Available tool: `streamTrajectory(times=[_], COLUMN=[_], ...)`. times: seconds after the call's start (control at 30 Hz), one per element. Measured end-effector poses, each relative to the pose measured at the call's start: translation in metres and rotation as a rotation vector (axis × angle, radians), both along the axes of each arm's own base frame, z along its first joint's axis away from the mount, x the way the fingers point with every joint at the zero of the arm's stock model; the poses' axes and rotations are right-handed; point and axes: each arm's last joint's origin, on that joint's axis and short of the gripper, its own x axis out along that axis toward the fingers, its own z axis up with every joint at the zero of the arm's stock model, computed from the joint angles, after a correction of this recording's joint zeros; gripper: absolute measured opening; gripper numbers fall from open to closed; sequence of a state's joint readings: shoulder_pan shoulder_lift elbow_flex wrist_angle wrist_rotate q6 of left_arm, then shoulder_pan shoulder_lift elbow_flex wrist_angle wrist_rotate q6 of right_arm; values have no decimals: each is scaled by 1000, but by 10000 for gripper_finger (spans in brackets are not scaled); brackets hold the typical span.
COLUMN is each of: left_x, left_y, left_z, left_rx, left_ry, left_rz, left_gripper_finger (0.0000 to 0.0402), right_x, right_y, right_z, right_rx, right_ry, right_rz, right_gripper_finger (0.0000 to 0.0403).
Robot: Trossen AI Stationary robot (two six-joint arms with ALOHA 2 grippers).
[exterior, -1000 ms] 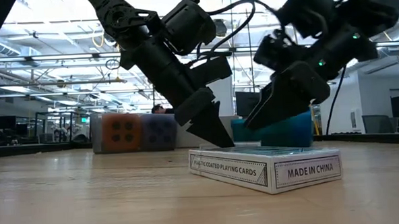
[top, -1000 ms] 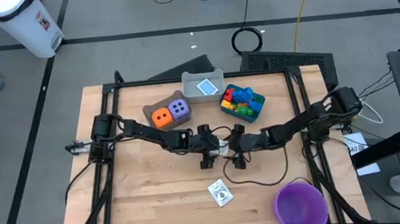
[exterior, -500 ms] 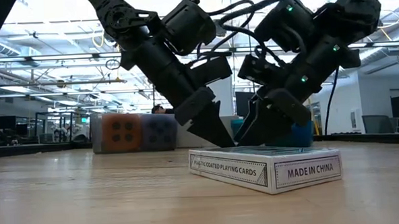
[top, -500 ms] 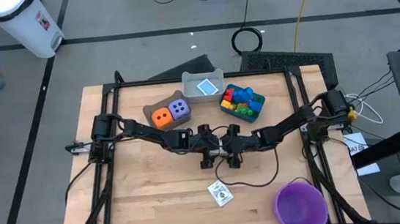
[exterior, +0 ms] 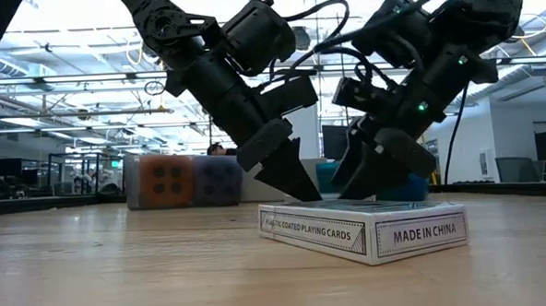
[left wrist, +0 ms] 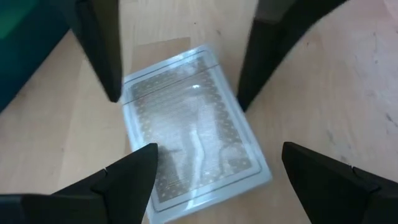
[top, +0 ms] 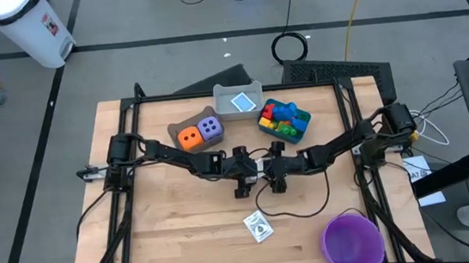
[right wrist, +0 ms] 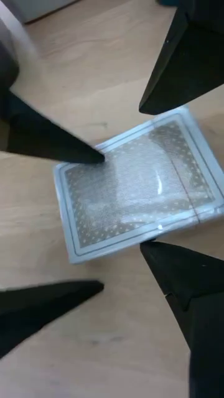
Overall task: Pick & Place Toys
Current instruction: Put the brown deck of cards into the gray bin
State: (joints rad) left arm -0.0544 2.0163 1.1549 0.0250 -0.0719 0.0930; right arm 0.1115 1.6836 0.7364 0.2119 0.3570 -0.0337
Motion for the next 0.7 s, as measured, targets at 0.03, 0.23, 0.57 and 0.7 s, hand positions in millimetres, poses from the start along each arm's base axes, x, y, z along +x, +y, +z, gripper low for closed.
streamTrajectory(times=[0.03, 0.23, 0.57, 0.7], left_x=[0, 0, -1, -1], left_y=[0, -1, -1, -2], left_z=[0, 0, 0, 0], left_rx=[-3, -7, -30, -47], left_ry=[0, -1, 17, 18], left_rz=[-4, -7, -17, -25], left_gripper_finger=[346, 347, 346, 346], right_x=[0, 0, -3, -7], right_y=[-2, -4, -5, -6], right_z=[0, -1, 30, 39], right_rx=[0, 7, -77, -96], right_ry=[5, 12, -110, -128], right_rz=[-2, 2, -58, -81], right_gripper_finger=[342, 341, 341, 341])
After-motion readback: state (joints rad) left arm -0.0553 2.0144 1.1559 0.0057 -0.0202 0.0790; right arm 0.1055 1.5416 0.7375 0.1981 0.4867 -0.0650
